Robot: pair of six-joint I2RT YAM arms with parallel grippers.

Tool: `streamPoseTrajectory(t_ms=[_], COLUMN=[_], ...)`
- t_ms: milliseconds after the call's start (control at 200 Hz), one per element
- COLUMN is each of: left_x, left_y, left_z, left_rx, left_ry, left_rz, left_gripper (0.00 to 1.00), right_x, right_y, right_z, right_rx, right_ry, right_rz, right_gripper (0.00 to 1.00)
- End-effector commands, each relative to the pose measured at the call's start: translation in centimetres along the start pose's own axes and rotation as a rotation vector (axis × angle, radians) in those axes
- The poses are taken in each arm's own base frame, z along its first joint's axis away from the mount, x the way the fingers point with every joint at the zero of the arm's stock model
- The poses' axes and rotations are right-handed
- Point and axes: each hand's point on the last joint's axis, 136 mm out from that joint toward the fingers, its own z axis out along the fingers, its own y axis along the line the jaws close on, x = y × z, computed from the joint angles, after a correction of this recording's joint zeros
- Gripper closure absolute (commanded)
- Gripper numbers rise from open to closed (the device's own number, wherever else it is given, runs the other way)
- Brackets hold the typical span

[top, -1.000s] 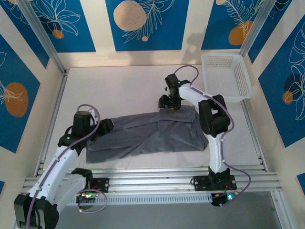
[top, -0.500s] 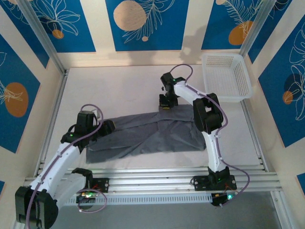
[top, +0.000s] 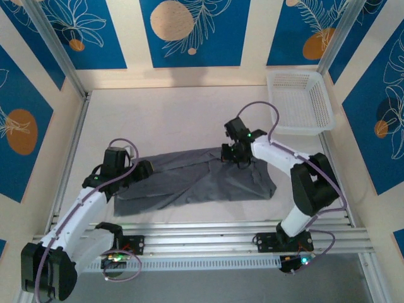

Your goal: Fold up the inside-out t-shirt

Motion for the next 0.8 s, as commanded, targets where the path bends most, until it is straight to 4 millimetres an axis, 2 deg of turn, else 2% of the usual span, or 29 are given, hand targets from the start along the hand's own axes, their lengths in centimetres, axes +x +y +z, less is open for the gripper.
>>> streamPoseTrajectory(t_ms=[0, 130, 180, 225, 270, 310, 365, 405, 525, 620, 685, 795], left_x=[0.0, 0.5, 0.6, 0.7, 0.6, 0.6, 0.5, 0.5, 0.5, 0.8, 1.2, 2.1], left_y=[0.0, 0.1, -0.1, -0.1, -0.1, -0.2, -0.3, -0.4, -1.5, -3.5, -5.3, -7.7], left_z=[-0.1, 0.6, 0.8, 0.9, 0.9, 1.0, 1.0, 1.1, 0.9, 0.3, 0.0, -0.2], left_rx=[-0.015, -0.008, -0.004, -0.007, -0.010, -0.010, -0.009, -0.009, 0.015, 0.074, 0.126, 0.178], left_ry=[0.000, 0.010, 0.014, 0.019, 0.019, 0.022, 0.022, 0.022, 0.026, 0.027, 0.029, 0.048], left_rz=[0.026, 0.010, 0.012, 0.018, 0.023, 0.027, 0.033, 0.037, 0.067, 0.135, 0.188, 0.277], left_gripper=[0.35, 0.35, 0.35, 0.35, 0.35, 0.35, 0.35, 0.35, 0.35, 0.35, 0.35, 0.35], right_x=[4.4, 12.0, 13.4, 13.4, 12.3, 10.9, 8.7, 7.2, 2.6, -0.7, -2.7, -5.0], right_y=[1.0, -0.6, -0.9, -0.9, -0.7, -0.7, -0.8, -1.2, -2.9, -4.3, -3.8, -2.5], right_z=[-0.7, -0.8, -1.0, -2.1, -3.9, -5.7, -7.5, -7.8, -7.5, -6.5, -5.3, -2.6], right_rx=[-0.005, 0.008, -0.026, -0.054, -0.074, -0.079, -0.084, -0.086, -0.017, 0.099, 0.097, 0.097], right_ry=[-0.061, -0.079, -0.100, -0.138, -0.201, -0.268, -0.341, -0.346, -0.284, -0.262, -0.220, -0.149], right_rz=[0.068, 0.228, 0.250, 0.234, 0.194, 0.161, 0.145, 0.158, 0.192, 0.169, 0.154, 0.122], right_gripper=[1.00, 1.00, 0.99, 0.84, 0.66, 0.57, 0.53, 0.53, 0.53, 0.50, 0.49, 0.49])
